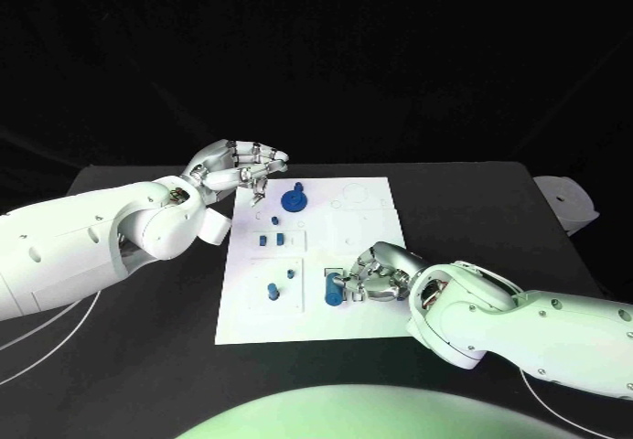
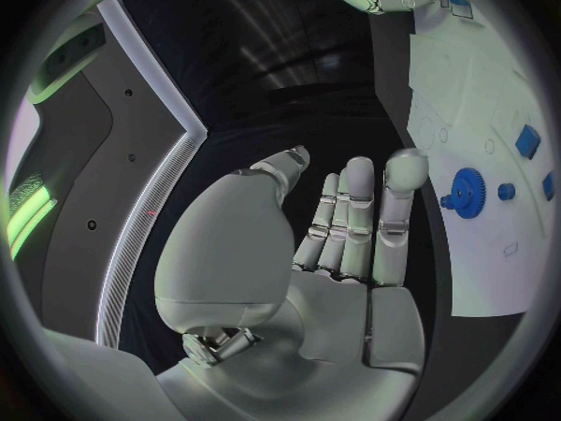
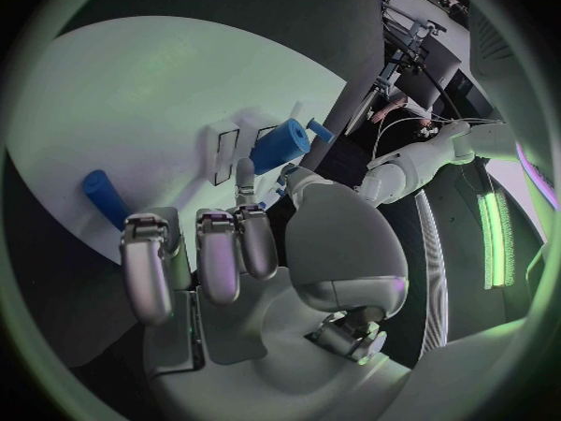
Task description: Assemble the parts on the task board
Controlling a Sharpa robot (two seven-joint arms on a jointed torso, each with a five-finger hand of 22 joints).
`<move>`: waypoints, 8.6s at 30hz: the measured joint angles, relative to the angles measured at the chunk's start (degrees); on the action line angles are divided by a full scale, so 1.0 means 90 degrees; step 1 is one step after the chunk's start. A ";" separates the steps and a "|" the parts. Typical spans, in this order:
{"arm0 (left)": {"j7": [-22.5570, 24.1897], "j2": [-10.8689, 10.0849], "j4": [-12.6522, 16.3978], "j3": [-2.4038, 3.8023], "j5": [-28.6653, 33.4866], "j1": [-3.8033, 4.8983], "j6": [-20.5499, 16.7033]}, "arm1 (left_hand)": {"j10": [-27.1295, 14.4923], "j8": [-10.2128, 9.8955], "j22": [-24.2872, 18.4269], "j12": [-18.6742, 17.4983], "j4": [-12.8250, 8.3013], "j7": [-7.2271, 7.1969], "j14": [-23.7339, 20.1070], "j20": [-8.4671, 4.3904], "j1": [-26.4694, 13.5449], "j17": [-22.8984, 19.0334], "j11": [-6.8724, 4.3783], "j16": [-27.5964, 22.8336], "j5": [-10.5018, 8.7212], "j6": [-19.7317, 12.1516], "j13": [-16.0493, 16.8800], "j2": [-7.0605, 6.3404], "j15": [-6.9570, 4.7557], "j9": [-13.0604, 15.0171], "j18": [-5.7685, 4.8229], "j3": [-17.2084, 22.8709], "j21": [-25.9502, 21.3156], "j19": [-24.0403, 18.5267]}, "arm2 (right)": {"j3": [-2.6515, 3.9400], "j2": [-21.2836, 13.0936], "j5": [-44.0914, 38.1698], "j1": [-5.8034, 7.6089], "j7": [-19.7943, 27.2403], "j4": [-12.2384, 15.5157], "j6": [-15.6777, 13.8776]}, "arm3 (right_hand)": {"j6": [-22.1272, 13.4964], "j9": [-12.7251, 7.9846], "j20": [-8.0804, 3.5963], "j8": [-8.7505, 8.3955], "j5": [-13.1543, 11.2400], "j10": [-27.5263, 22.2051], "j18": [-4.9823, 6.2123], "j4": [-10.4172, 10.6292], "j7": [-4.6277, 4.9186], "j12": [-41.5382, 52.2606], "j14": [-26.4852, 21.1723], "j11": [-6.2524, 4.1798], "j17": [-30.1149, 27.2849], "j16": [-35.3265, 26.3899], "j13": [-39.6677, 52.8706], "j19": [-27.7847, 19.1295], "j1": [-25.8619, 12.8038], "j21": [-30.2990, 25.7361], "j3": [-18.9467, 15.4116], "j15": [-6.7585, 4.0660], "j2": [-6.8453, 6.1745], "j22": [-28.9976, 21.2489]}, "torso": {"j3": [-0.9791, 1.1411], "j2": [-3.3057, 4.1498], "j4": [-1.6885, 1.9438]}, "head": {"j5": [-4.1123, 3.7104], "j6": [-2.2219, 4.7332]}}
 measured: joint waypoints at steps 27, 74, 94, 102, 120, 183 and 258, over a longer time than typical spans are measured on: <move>-0.0021 -0.0026 0.0008 0.0000 0.0001 -0.0001 0.0014 | -0.0024 0.0000 -0.0001 0.0025 0.0000 0.0000 0.0000 0.0000 0.0034 0.0000 0.0024 0.0000 0.0000 0.0000 0.0000 0.0033 0.0000 0.0005 0.0000 0.0000 0.0000 0.0000 | 0.0002 -0.0327 -0.0286 -0.0009 0.0412 0.0446 -0.0086 | -0.0015 0.0136 -0.0047 0.0172 -0.0289 0.0001 0.0000 -0.0122 -0.0030 0.0000 0.0000 -0.0091 -0.0001 0.0025 -0.0002 0.0000 0.0800 0.0000 -0.0190 -0.0046 0.0043 -0.0002 | -0.0001 -0.0012 -0.0008 | 0.0020 0.0035; -0.0027 -0.0048 0.0012 -0.0001 0.0003 0.0000 0.0045 | -0.0023 0.0025 -0.0003 0.0025 0.0000 0.0000 0.0000 0.0000 0.0034 -0.0004 0.0024 0.0000 0.0000 -0.0045 0.0000 0.0033 0.0000 0.0002 0.0001 0.0000 0.0000 0.0000 | 0.0000 -0.0269 -0.0603 -0.0022 0.0115 0.0169 0.0420 | 0.0084 0.0252 -0.0092 0.0373 -0.0291 0.0001 0.0000 -0.0121 -0.0129 0.0103 0.0023 -0.0136 0.0002 0.0024 -0.0005 0.0000 0.1143 0.0000 -0.0102 -0.0114 0.0080 0.0001 | -0.0001 -0.0002 0.0000 | 0.0059 -0.0015; -0.0025 -0.0050 0.0017 -0.0002 0.0003 -0.0001 0.0046 | -0.0023 0.0048 -0.0003 0.0050 0.0000 0.0001 0.0000 0.0000 0.0061 -0.0003 0.0024 0.0000 0.0000 -0.0045 -0.0006 0.0061 0.0000 0.0007 0.0000 0.0000 0.0000 0.0000 | 0.0000 -0.0074 -0.0711 -0.0032 0.0203 0.0068 0.0435 | 0.0084 0.0264 -0.0091 0.0393 -0.0366 0.0001 0.0000 -0.0102 -0.0129 0.0102 0.0022 -0.0135 0.0001 0.0024 0.0000 0.0000 0.1167 0.0000 -0.0121 -0.0114 0.0055 -0.0001 | -0.0004 -0.0001 0.0007 | 0.0076 -0.0039; -0.0025 -0.0053 0.0020 -0.0002 0.0003 -0.0001 0.0047 | -0.0023 0.0048 -0.0003 0.0050 0.0000 0.0001 0.0000 0.0000 0.0061 -0.0003 0.0024 0.0000 0.0000 -0.0045 -0.0006 0.0061 0.0000 0.0006 0.0000 0.0000 0.0000 0.0000 | -0.0001 -0.0041 -0.0811 -0.0034 0.0142 -0.0013 0.0425 | 0.0084 0.0276 -0.0116 0.0421 -0.0366 0.0001 0.0000 -0.0074 -0.0129 0.0128 0.0022 -0.0135 0.0000 0.0024 0.0000 -0.0021 0.1167 0.0000 -0.0093 -0.0114 0.0056 -0.0001 | -0.0001 -0.0001 -0.0004 | 0.0079 -0.0046; -0.0024 -0.0050 0.0016 -0.0002 0.0003 -0.0001 0.0048 | -0.0023 0.0047 -0.0003 0.0050 0.0000 0.0001 0.0000 0.0000 0.0061 -0.0003 0.0024 0.0000 0.0000 -0.0045 -0.0006 0.0061 0.0000 0.0005 0.0000 0.0000 0.0001 0.0000 | 0.0000 -0.0135 -0.1041 -0.0034 0.0032 0.0055 0.0257 | 0.0061 0.0286 -0.0137 0.0444 -0.0366 -0.0017 0.0000 -0.0068 -0.0152 0.0127 0.0000 -0.0154 -0.0001 0.0024 -0.0002 0.0000 0.1217 0.0000 -0.0049 -0.0136 0.0106 -0.0002 | 0.0001 -0.0004 -0.0004 | 0.0036 -0.0051; 0.0003 -0.0144 0.0115 -0.0003 0.0003 0.0000 0.0050 | -0.0068 0.0078 -0.0044 0.0093 0.0018 0.0001 0.0000 0.0000 0.0062 -0.0008 0.0024 0.0000 0.0000 -0.0045 -0.0012 0.0061 0.0000 0.0006 0.0000 -0.0018 -0.0025 0.0000 | 0.0059 -0.1106 -0.2378 -0.0373 0.0034 0.0012 0.0402 | -0.0125 -0.0100 -0.0021 -0.0284 -0.0632 0.0001 0.0000 -0.0611 0.0041 -0.0219 0.0001 -0.0024 0.0001 0.0000 -0.0002 0.0000 0.2486 0.0000 0.0357 -0.0001 -0.0136 -0.0001 | -0.0002 -0.0005 -0.0012 | -0.0106 -0.0055; -0.0002 -0.0165 0.0161 -0.0002 0.0002 -0.0001 0.0056 | -0.0068 0.0078 -0.0034 0.0093 0.0036 0.0000 0.0000 0.0000 0.0061 -0.0006 0.0024 0.0000 0.0000 -0.0045 -0.0011 0.0061 0.0000 0.0007 0.0000 0.0000 -0.0024 0.0000 | 0.0023 -0.0195 -0.0678 -0.0235 -0.0168 -0.0055 -0.0002 | -0.0115 0.0484 -0.0070 0.0295 0.0286 0.0001 0.0000 -0.0857 -0.0041 -0.0193 -0.0012 -0.0114 -0.0003 0.0000 -0.0003 0.0000 0.0333 0.0000 0.2146 -0.0080 -0.0321 0.0000 | -0.0004 -0.0002 -0.0013 | -0.0061 -0.0128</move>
